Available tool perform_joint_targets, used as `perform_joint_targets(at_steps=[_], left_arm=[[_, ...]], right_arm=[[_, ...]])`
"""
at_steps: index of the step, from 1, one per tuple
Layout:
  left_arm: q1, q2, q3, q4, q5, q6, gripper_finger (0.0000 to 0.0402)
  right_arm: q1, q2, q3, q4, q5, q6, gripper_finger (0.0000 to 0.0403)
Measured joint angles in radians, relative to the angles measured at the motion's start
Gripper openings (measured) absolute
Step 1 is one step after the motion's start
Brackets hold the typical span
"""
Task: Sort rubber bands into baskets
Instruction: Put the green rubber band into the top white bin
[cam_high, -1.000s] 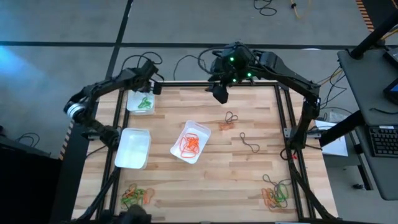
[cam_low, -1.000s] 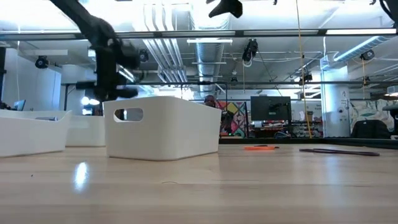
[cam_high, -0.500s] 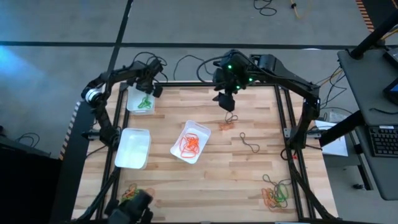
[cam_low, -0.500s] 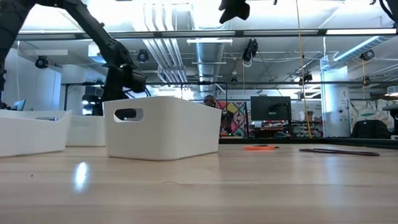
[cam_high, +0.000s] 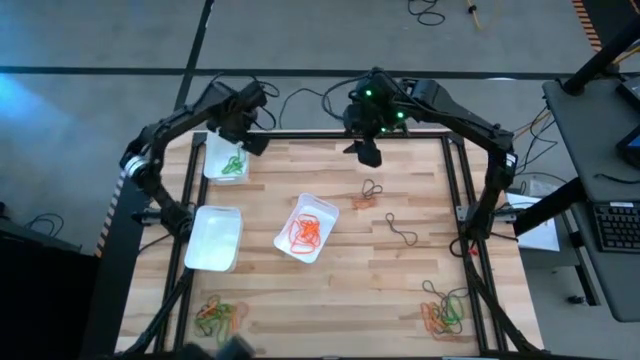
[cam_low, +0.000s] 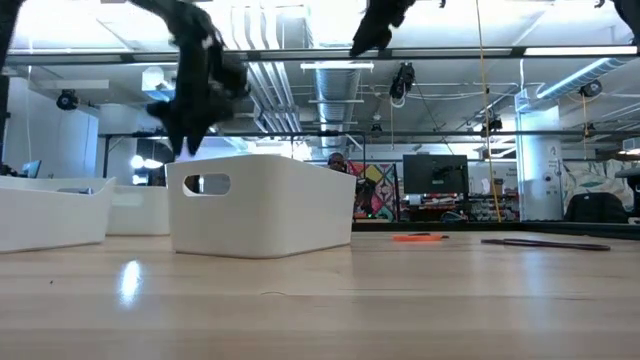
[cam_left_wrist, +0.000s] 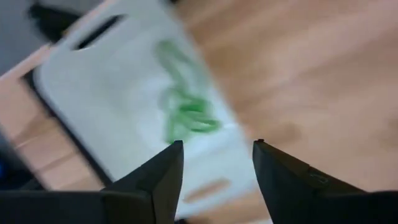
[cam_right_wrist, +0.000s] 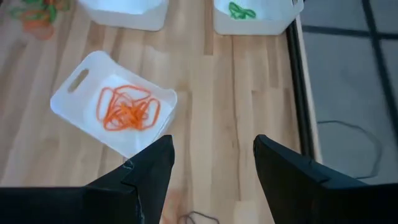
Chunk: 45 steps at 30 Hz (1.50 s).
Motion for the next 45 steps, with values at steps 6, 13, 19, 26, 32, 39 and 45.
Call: perform_joint_targets(at_steps=[6,13,19,26,32,39,45], left_arm=[[-0.287,-0.194,-0.08,0.024,0.08,-0.059,0.018],[-0.764,-0.418,-0.295,0.058,0.085,-0.239,0.018],[-1.253,-0.533,-0.498,0.264,0.099,-0.603,0.0178],[-1.645,-0.432,-0.566,0.452,0.052,-0.946,0.0161],[-1.799,-0.287,-0.569,0.555,0.138,-1.094,0.0153],[-1.831,-0.142,-0.562,0.598,0.224,-1.194,0.0153],[-1.831,-0.045,-0.562,0.612,0.318,-1.209,0.0153]], right_arm=[[-0.003,0.001,-0.095,0.071,0.08,0.187,0.0215],[0.122,0.006,-0.129,0.133,0.151,0.366,0.0215],[0.258,0.006,-0.073,0.218,0.206,0.555,0.0215],[0.433,0.006,-0.057,0.233,0.29,0.757,0.0215],[0.588,0.015,-0.061,0.236,0.324,0.896,0.0215],[0.671,0.023,-0.063,0.286,0.449,0.971,0.0215],[0.673,0.023,-0.063,0.297,0.467,1.036,0.0215]])
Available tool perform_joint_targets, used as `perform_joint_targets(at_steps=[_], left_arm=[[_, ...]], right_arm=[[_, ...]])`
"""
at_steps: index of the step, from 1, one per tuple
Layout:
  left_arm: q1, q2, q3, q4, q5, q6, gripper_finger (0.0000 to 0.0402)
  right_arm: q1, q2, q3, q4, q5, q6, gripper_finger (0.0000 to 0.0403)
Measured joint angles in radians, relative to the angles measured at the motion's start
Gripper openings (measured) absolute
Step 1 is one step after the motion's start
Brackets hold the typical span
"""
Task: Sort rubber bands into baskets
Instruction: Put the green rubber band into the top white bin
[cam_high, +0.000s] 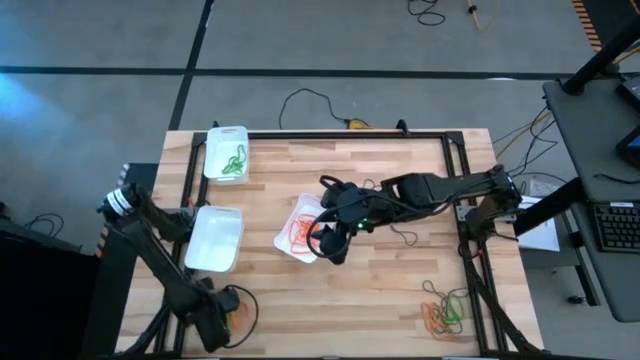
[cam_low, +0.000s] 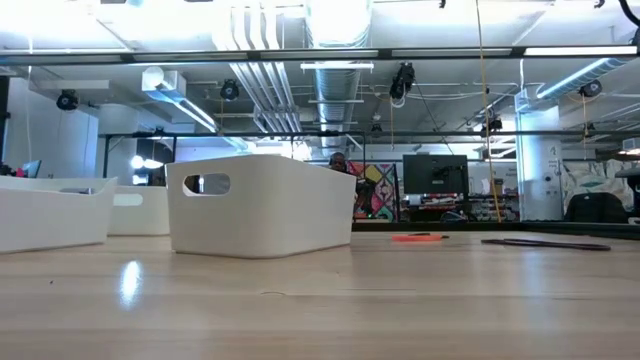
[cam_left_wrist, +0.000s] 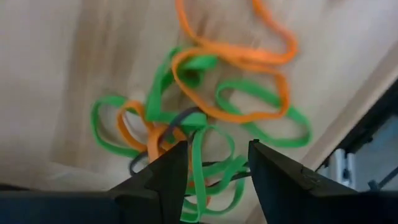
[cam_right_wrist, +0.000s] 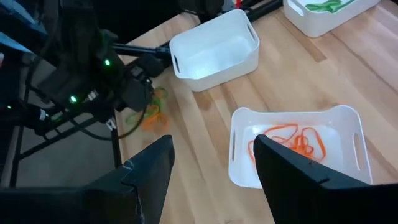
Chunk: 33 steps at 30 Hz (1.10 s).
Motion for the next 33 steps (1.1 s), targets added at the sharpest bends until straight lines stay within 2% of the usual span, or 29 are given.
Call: perform_joint_targets(at_steps=[5,10,14,17,18,20,25,29,31,33], left_arm=[[0.0,0.07,0.0,0.032,0.091,-0.027,0.0153],[0.001,0.122,0.016,0.026,0.104,-0.032,0.0146],[0.002,0.14,0.042,-0.016,0.084,-0.049,0.0103],[0.001,0.131,0.058,-0.055,0.04,-0.063,0.0048],[0.001,0.124,0.059,-0.06,0.014,-0.063,0.0026],[0.004,0.105,0.068,-0.07,-0.033,-0.064,0.0008],[0.018,0.037,0.08,-0.084,-0.183,0.011,0.0006],[0.051,-0.047,0.084,-0.075,-0.404,0.118,0.0001],[0.071,-0.092,0.082,-0.051,-0.541,0.209,0.0001],[0.1,-0.125,0.065,0.001,-0.626,0.322,0.0]], right_arm=[[-0.002,0.0,0.0,0.0,-0.002,0.006,0.0215],[-0.011,0.0,0.0,0.0,-0.002,0.006,0.0215],[-0.012,0.0,0.0,-0.001,-0.002,0.015,0.0215],[-0.003,0.0,0.0,-0.017,-0.006,0.037,0.0215],[0.002,0.0,0.0,-0.025,-0.01,0.04,0.0215],[0.009,0.0,0.0,-0.041,-0.011,0.04,0.0215],[0.013,0.0,0.0,-0.061,-0.011,0.031,0.0215],[0.013,0.0,0.0,-0.062,-0.01,0.015,0.0215],[0.013,0.0,0.0,-0.062,-0.011,0.008,0.0215],[0.013,0.0,0.0,-0.062,-0.011,0.006,0.0215]])
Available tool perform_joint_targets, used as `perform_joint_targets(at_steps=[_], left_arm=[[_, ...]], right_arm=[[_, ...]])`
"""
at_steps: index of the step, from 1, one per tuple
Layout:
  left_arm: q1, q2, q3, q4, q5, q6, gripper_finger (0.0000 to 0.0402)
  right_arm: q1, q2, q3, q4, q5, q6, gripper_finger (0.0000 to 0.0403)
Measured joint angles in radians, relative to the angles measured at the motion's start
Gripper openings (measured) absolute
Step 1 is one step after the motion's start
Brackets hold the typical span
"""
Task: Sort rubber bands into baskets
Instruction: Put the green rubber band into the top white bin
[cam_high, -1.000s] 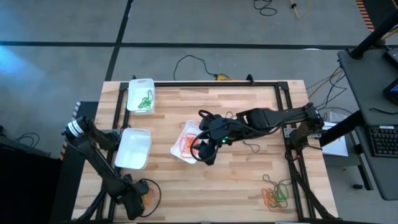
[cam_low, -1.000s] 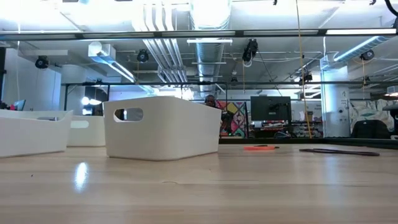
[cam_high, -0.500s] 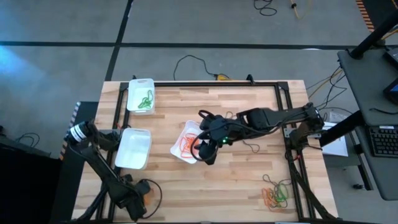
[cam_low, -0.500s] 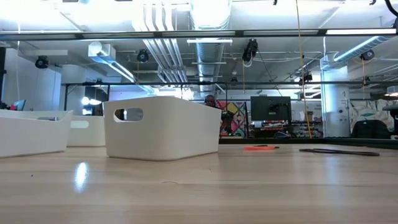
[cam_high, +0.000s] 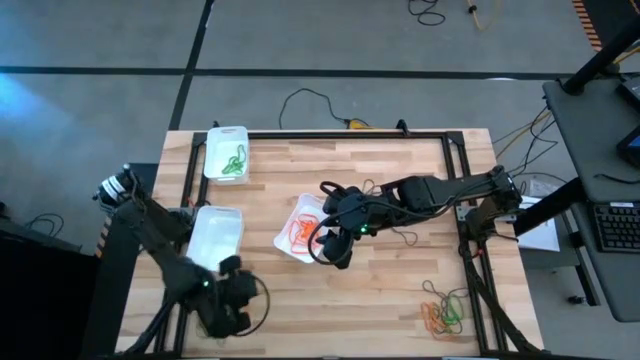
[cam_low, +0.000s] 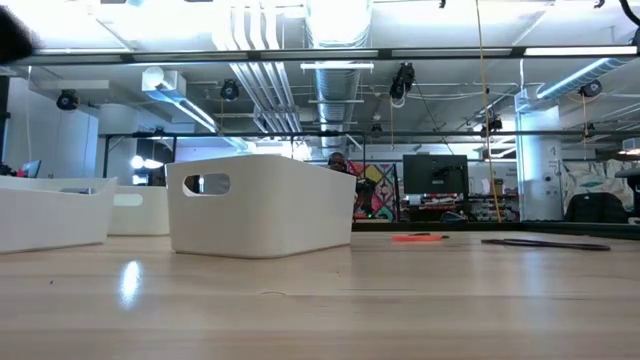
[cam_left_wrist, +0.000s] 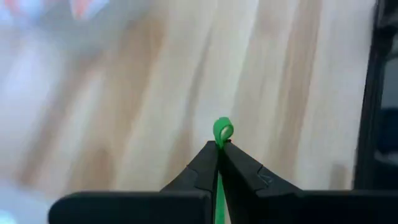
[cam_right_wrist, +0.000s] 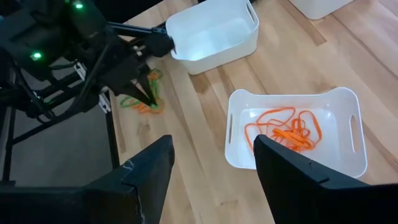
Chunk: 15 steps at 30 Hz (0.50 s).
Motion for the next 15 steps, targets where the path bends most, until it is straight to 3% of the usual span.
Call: perform_joint_targets(at_steps=[7,10,15], left_arm=[[0.066,-0.012,-0.12,0.241,-0.013,0.219,0.0],[0.081,-0.058,-0.127,0.194,-0.021,0.223,0.0],[0.172,-0.248,-0.126,-0.041,-0.116,0.227,0.0]], right_arm=[[0.006,0.002,0.0,-0.004,0.0,0.032,0.0215],[0.015,0.002,0.0,-0.01,0.0,0.065,0.0215],[0.021,0.002,0.0,-0.015,0.0,0.065,0.0215]])
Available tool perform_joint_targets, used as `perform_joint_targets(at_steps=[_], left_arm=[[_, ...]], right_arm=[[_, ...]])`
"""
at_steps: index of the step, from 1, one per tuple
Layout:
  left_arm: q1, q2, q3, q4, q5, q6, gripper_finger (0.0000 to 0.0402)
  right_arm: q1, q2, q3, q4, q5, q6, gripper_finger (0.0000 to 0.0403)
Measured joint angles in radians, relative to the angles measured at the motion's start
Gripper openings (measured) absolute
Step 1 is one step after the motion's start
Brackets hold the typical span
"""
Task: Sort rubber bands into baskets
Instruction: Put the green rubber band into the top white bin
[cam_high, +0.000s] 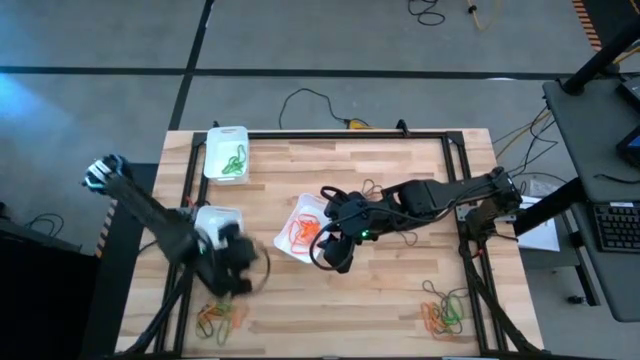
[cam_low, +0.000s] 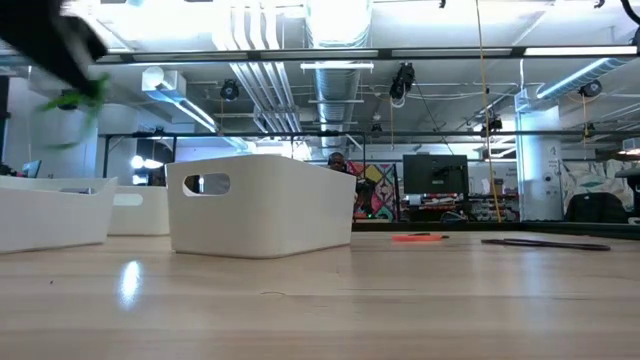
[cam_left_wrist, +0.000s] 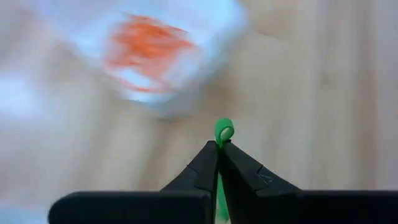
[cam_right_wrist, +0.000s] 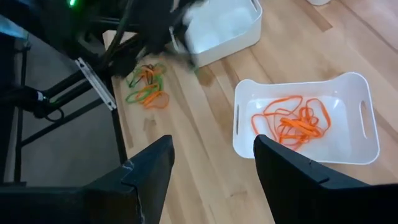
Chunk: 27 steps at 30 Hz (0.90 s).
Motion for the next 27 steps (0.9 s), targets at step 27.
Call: perform_joint_targets(at_steps=[27], left_arm=[[1.773,-0.034,0.021,0.017,0.536,0.616,0.0]], right_arm=[[0.063,0.0,0.117,0.064,0.009,-0.083,0.0215]])
